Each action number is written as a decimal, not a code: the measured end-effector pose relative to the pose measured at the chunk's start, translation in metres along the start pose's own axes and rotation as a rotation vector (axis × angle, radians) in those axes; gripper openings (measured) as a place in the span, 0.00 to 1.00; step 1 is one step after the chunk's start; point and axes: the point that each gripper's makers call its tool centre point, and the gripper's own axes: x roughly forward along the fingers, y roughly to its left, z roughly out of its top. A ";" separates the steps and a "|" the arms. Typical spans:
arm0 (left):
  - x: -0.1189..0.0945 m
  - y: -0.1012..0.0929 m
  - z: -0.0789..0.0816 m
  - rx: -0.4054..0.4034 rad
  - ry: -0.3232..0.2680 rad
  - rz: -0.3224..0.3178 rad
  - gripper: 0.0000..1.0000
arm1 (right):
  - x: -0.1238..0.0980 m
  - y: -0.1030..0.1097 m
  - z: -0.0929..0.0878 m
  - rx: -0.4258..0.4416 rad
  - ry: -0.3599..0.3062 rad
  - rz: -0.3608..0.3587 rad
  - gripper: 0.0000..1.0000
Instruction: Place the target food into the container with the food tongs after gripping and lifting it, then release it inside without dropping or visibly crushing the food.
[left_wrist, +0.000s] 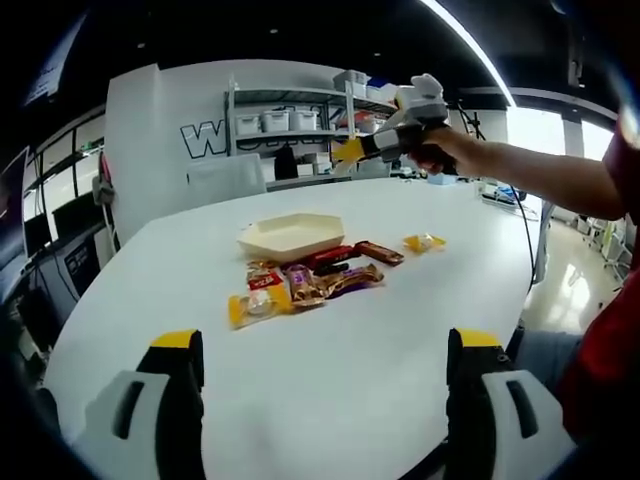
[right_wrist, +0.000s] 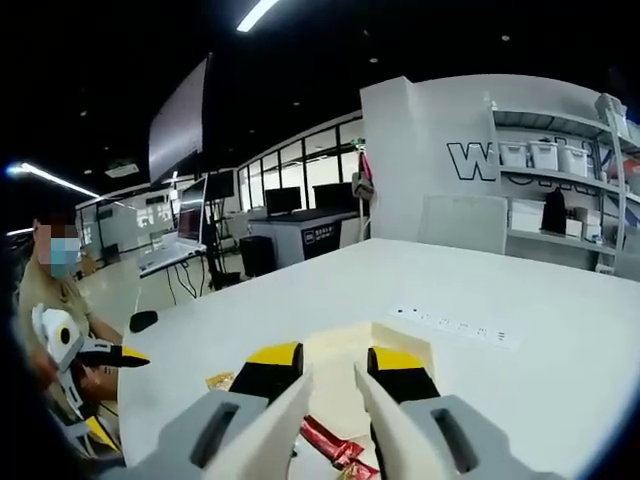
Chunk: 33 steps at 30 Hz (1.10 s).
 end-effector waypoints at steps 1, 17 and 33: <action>0.000 -0.001 0.000 0.001 0.001 -0.001 0.99 | -0.001 0.000 -0.001 0.001 0.002 -0.001 0.20; -0.004 -0.001 -0.002 -0.002 -0.002 0.001 0.99 | -0.009 -0.004 -0.030 0.027 0.041 -0.020 0.21; -0.005 -0.004 -0.003 0.005 0.000 -0.004 0.98 | -0.017 -0.008 -0.067 0.055 0.097 -0.040 0.21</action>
